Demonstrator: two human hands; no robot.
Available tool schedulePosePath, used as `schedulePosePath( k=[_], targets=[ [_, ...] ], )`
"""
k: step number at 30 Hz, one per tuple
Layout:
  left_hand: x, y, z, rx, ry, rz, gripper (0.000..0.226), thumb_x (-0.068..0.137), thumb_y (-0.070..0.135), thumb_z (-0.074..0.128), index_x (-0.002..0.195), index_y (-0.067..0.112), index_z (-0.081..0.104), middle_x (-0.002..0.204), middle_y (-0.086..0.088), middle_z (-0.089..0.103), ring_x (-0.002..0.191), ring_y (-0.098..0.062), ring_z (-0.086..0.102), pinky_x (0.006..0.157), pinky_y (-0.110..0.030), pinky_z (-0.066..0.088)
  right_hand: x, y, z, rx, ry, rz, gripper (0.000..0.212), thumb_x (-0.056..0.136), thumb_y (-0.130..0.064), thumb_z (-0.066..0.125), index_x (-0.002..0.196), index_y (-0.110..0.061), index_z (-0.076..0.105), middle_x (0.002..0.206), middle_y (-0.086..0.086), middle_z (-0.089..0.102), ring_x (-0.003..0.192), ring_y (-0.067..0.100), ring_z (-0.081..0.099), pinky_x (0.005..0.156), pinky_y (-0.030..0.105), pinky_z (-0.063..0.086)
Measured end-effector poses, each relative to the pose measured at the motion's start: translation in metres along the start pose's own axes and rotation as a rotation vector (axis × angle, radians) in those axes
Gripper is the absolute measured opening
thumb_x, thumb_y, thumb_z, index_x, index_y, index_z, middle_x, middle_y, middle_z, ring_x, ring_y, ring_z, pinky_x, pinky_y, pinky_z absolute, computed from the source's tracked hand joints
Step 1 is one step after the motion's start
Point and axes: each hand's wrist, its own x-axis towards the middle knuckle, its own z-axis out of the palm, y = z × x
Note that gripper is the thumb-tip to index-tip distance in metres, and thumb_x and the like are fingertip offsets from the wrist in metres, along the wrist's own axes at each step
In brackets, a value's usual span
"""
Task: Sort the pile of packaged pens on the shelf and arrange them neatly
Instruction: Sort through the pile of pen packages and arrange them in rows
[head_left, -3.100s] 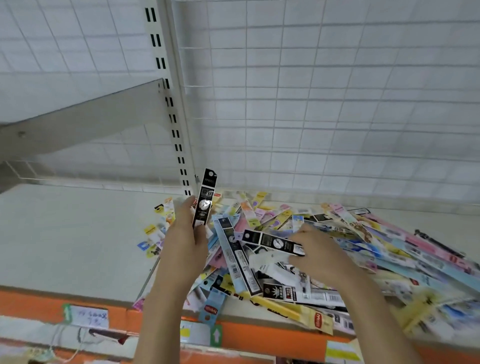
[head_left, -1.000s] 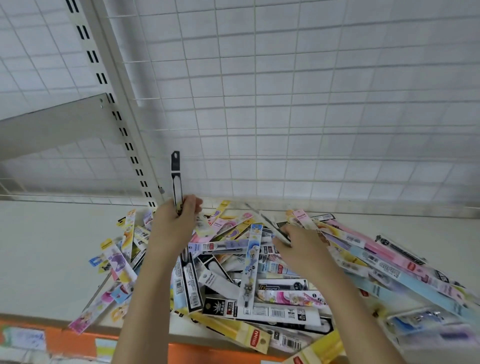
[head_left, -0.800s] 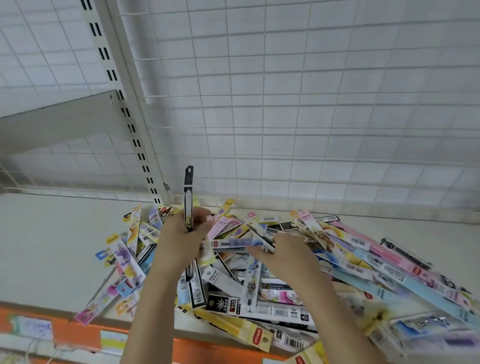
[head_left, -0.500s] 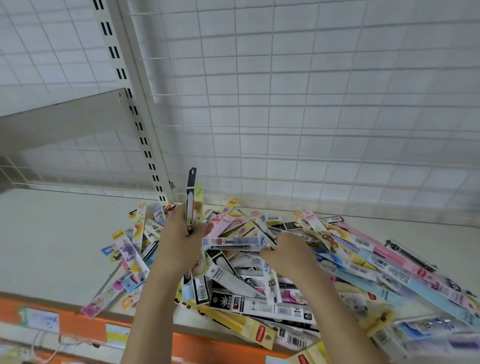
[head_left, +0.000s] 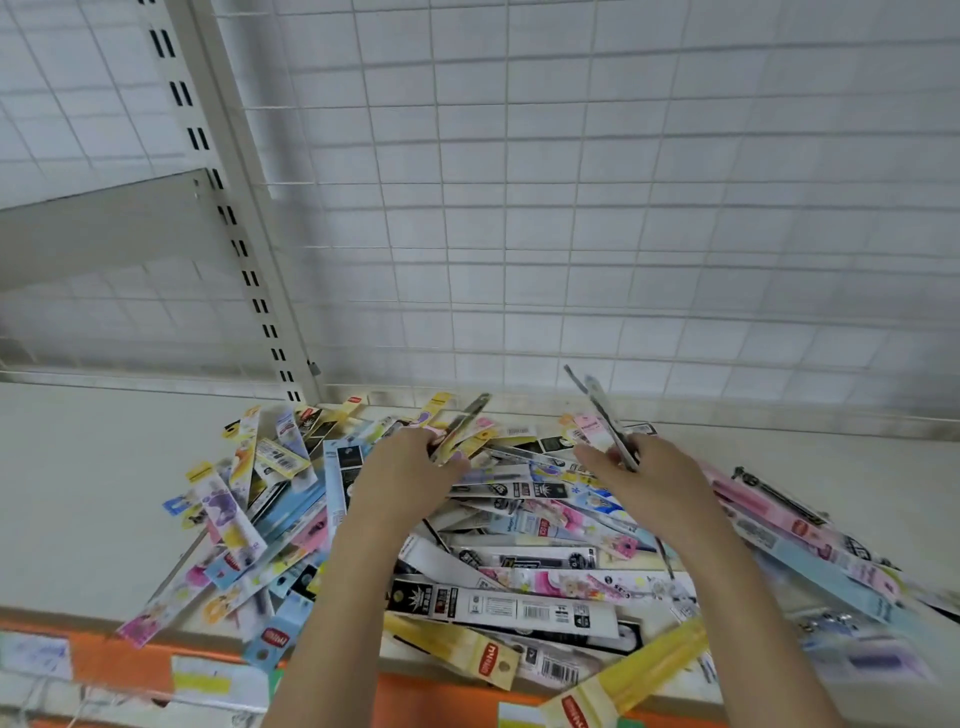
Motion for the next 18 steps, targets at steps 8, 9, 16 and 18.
schedulePosePath(
  k=[8, 9, 16, 18],
  targets=[
    [0.018, -0.003, 0.038, 0.337, -0.069, -0.034, 0.04, 0.093, 0.042, 0.048, 0.116, 0.011, 0.054, 0.108, -0.009, 0.065, 0.1, -0.027, 0.061, 0.071, -0.03, 0.043, -0.008, 0.027, -0.008, -0.009, 0.076, 0.05, 0.041, 0.095, -0.029, 0.047, 0.057, -0.018, 0.038, 0.051, 0.0, 0.038, 0.049, 0.015, 0.039, 0.048, 0.028, 0.026],
    [0.018, -0.004, 0.039, 0.333, -0.063, -0.036, 0.039, 0.093, 0.042, 0.048, 0.113, 0.01, 0.055, 0.106, -0.009, 0.065, 0.098, -0.027, 0.061, 0.069, -0.03, 0.043, -0.009, 0.028, -0.007, -0.009, 0.055, 0.045, 0.041, 0.096, -0.029, 0.047, 0.058, -0.019, 0.038, 0.051, -0.001, 0.038, 0.049, 0.015, 0.038, 0.049, 0.028, 0.026],
    [0.01, 0.0, 0.028, 0.093, 0.024, -0.079, 0.037, 0.091, 0.042, 0.052, 0.078, 0.007, 0.057, 0.06, 0.0, 0.047, 0.061, -0.019, 0.047, 0.049, -0.026, 0.031, -0.006, 0.027, 0.0, -0.032, -0.035, 0.007, 0.033, 0.096, -0.032, 0.048, 0.065, -0.023, 0.044, 0.057, -0.002, 0.046, 0.052, 0.014, 0.043, 0.05, 0.027, 0.03],
    [0.004, 0.003, 0.017, 0.059, 0.096, -0.054, 0.044, 0.092, 0.042, 0.051, 0.061, 0.01, 0.047, 0.054, 0.0, 0.042, 0.053, -0.016, 0.042, 0.047, -0.025, 0.027, -0.004, 0.025, 0.001, -0.039, -0.039, 0.004, 0.03, 0.096, -0.032, 0.047, 0.068, -0.022, 0.046, 0.059, -0.001, 0.047, 0.052, 0.015, 0.044, 0.05, 0.027, 0.03]
  ],
)
